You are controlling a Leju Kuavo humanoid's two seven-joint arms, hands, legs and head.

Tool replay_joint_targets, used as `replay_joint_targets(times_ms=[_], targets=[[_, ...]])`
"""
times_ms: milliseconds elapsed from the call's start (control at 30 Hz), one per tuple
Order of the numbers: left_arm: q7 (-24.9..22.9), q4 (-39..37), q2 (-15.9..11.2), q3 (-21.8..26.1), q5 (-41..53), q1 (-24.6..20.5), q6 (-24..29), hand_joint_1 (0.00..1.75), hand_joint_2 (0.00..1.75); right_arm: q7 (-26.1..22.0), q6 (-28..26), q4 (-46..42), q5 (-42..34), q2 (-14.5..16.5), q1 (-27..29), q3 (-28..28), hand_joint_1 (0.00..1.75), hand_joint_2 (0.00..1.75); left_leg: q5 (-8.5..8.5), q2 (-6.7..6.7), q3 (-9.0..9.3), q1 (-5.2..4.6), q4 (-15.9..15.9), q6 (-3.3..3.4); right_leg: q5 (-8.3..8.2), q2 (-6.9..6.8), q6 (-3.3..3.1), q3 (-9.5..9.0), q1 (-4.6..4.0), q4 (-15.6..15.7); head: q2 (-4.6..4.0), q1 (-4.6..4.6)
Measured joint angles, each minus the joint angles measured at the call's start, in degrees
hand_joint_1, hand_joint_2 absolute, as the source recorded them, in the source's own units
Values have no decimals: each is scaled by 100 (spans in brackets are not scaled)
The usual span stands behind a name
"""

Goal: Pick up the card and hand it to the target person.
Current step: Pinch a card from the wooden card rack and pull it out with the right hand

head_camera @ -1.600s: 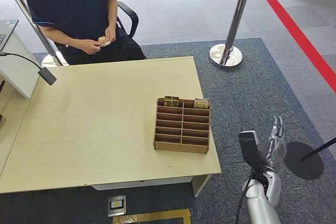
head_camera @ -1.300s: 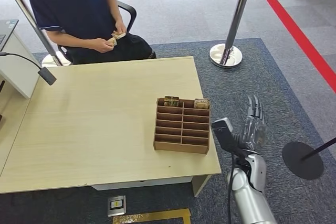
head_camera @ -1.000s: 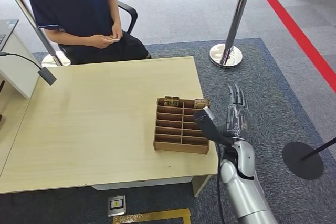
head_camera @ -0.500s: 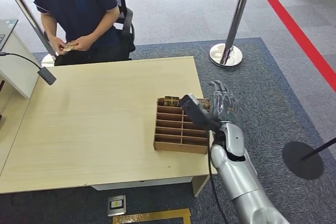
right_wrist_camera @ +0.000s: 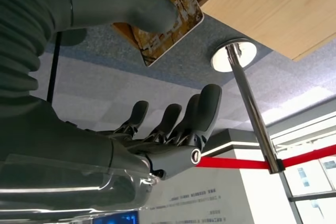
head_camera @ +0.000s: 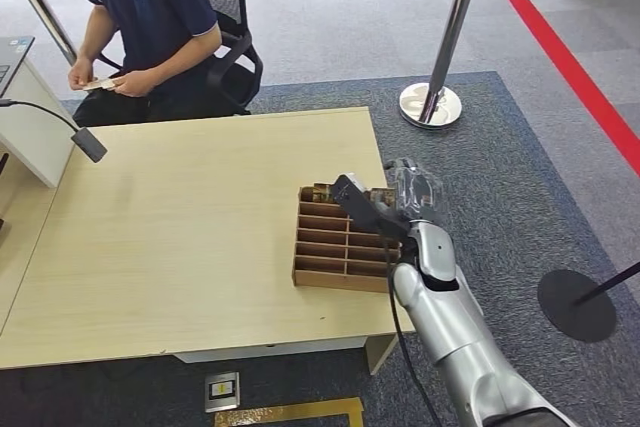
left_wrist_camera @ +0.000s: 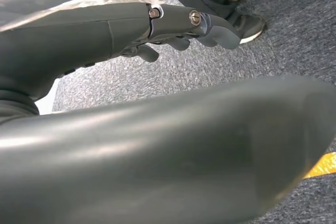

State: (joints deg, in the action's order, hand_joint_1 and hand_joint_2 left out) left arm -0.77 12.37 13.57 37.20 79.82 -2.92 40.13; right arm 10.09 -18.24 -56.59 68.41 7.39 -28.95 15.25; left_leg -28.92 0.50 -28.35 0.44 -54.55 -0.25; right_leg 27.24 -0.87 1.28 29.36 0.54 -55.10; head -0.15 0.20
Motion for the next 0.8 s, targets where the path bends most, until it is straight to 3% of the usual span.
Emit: replay_joint_targets(times_ms=[667,800], targets=[[58,-26,0,0,44,0,0,0,0,307,297,175,297,3,-63,133,94,175,0,0,0,0,0,0,0,0,0,1,0,0,0,0],[82,-26,0,0,46,0,0,0,0,315,317,175,308,-2,-59,148,112,175,0,0,0,0,0,0,0,0,0,2,0,0,0,1]])
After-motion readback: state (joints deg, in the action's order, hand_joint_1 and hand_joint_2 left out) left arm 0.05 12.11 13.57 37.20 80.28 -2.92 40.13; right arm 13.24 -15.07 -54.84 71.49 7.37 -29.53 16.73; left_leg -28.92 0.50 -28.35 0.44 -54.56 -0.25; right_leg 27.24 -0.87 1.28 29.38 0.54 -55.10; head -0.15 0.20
